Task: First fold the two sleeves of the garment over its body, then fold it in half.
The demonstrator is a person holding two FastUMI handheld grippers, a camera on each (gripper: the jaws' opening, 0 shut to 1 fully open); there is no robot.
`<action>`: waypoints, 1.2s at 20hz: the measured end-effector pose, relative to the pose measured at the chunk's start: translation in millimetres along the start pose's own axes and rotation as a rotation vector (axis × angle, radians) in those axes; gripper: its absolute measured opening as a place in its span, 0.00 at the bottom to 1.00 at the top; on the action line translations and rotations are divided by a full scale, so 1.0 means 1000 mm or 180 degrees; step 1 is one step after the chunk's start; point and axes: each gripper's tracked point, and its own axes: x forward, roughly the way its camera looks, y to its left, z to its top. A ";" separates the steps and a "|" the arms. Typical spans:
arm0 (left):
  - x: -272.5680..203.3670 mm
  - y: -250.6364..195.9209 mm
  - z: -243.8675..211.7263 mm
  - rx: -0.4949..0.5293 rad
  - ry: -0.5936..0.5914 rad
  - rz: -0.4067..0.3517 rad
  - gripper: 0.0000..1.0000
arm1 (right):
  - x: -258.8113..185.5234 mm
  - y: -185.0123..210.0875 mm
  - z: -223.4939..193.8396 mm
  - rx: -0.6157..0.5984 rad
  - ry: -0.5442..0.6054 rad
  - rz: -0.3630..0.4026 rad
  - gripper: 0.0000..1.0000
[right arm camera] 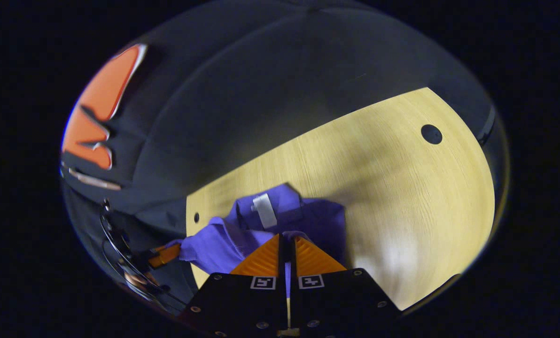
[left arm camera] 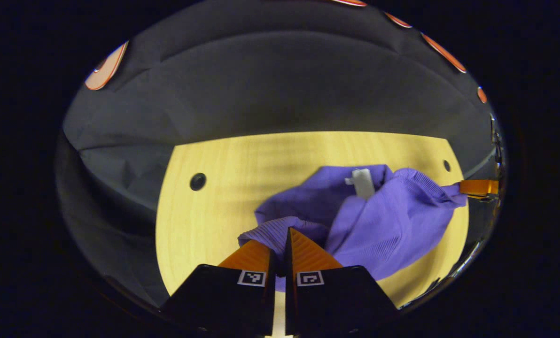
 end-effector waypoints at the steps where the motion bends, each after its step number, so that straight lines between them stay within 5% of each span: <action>1: 0.005 0.003 0.006 -0.0054 -0.0110 0.0042 0.09 | -0.001 0.003 0.007 0.0042 -0.0072 0.0055 0.05; 2: 0.005 0.005 0.010 -0.0118 -0.0231 0.0065 0.29 | -0.002 0.003 0.011 0.0016 -0.0155 0.0078 0.07; 3: 0.001 0.006 0.014 -0.0180 -0.0340 0.0102 0.27 | -0.003 -0.001 0.014 -0.0048 -0.0209 0.0083 0.20; 4: -0.003 0.006 0.019 -0.0208 -0.0447 0.0099 0.40 | -0.003 -0.006 0.014 -0.0126 -0.0247 0.0042 0.29; 5: -0.011 0.012 0.021 -0.0216 -0.0539 0.0144 0.42 | -0.008 -0.007 0.013 -0.0200 -0.0295 0.0054 0.38; 10: -0.067 0.025 0.039 -0.0180 -0.1103 0.0260 0.92 | -0.052 0.010 0.020 -0.0583 -0.0806 0.0027 0.62; 13: -0.117 0.022 0.049 -0.0203 -0.1503 0.0223 0.93 | -0.085 0.022 0.014 -0.0840 -0.1076 -0.0035 0.88; 15: -0.149 0.018 0.046 -0.0237 -0.1706 0.0158 0.98 | -0.108 0.033 0.010 -0.1005 -0.1288 -0.0076 0.95; 24: -0.273 0.015 0.006 -0.0398 -0.2465 0.0067 0.99 | -0.217 0.091 -0.024 -0.1750 -0.2387 -0.0277 0.97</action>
